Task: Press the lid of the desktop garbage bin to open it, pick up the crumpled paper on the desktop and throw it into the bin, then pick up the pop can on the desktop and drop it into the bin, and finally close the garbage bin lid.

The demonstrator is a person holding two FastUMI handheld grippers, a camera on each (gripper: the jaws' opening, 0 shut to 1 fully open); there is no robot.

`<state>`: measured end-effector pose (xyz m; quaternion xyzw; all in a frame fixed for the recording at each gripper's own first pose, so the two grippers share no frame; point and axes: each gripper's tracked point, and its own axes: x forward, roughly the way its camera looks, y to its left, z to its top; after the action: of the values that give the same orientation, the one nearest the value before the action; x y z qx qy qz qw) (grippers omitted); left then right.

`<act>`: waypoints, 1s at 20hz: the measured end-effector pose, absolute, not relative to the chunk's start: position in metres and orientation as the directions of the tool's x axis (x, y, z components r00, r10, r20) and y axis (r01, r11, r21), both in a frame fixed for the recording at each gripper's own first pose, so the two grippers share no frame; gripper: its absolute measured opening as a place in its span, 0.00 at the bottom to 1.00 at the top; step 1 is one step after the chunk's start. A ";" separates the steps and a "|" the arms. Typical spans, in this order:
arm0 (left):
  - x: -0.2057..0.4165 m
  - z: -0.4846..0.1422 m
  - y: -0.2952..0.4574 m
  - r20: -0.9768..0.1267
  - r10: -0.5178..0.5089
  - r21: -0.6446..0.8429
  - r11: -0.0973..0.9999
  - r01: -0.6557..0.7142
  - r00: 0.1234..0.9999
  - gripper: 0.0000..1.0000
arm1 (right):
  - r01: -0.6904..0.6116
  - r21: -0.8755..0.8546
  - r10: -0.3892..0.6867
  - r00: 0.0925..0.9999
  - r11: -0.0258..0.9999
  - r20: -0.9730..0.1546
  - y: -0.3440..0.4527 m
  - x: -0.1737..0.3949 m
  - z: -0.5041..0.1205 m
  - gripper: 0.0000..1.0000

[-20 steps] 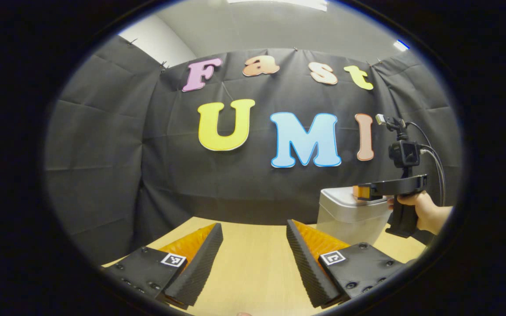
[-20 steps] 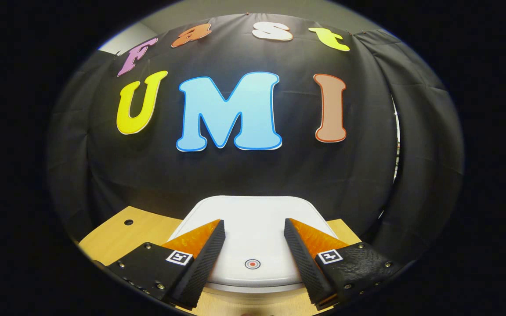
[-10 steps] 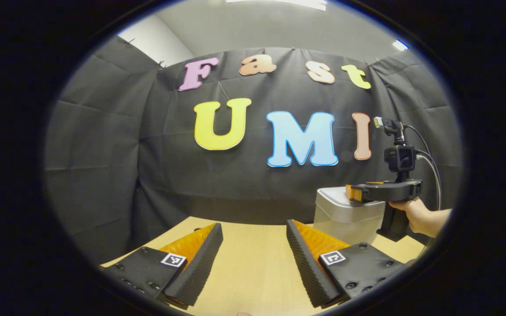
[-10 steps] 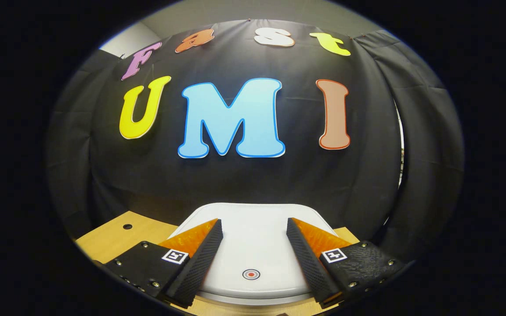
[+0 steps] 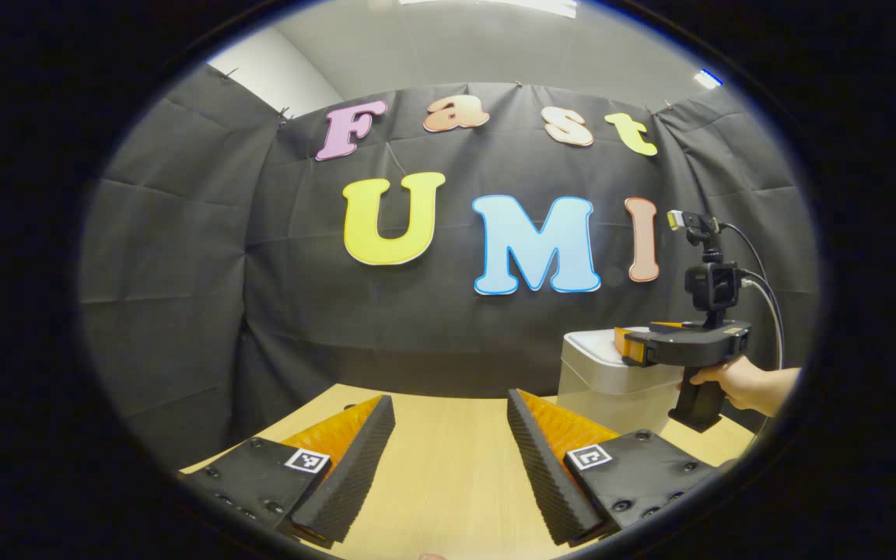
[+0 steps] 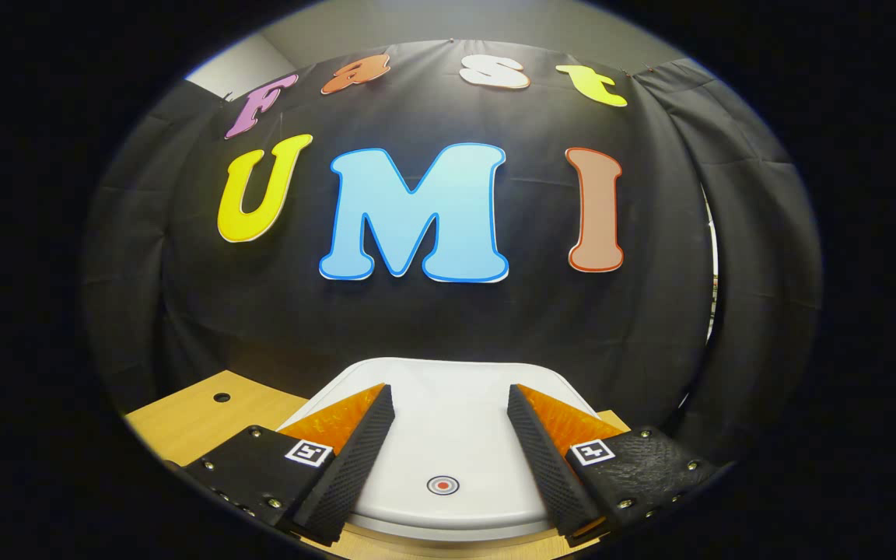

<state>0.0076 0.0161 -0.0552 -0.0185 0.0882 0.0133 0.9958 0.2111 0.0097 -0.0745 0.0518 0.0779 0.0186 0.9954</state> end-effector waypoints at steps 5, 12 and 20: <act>0.010 -0.054 0.021 -0.177 0.033 -0.030 0.999 -0.039 0.984 0.95 | -0.022 0.129 0.039 0.990 0.991 -0.136 0.010 0.213 -0.077 0.96; 0.002 -0.039 0.022 -0.148 0.052 -0.037 0.998 -0.058 0.988 0.95 | -0.021 0.131 0.035 0.994 0.991 -0.103 0.009 0.213 -0.073 0.95; -0.021 -0.031 0.014 -0.145 0.079 -0.030 0.996 -0.084 0.986 0.95 | -0.002 0.144 0.025 0.987 0.990 -0.157 0.007 0.192 -0.070 0.95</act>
<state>-0.0209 0.0138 -0.0314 -0.0178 0.0721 0.0409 0.9964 0.1917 0.0067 -0.0704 0.0718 0.0792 0.0067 0.9942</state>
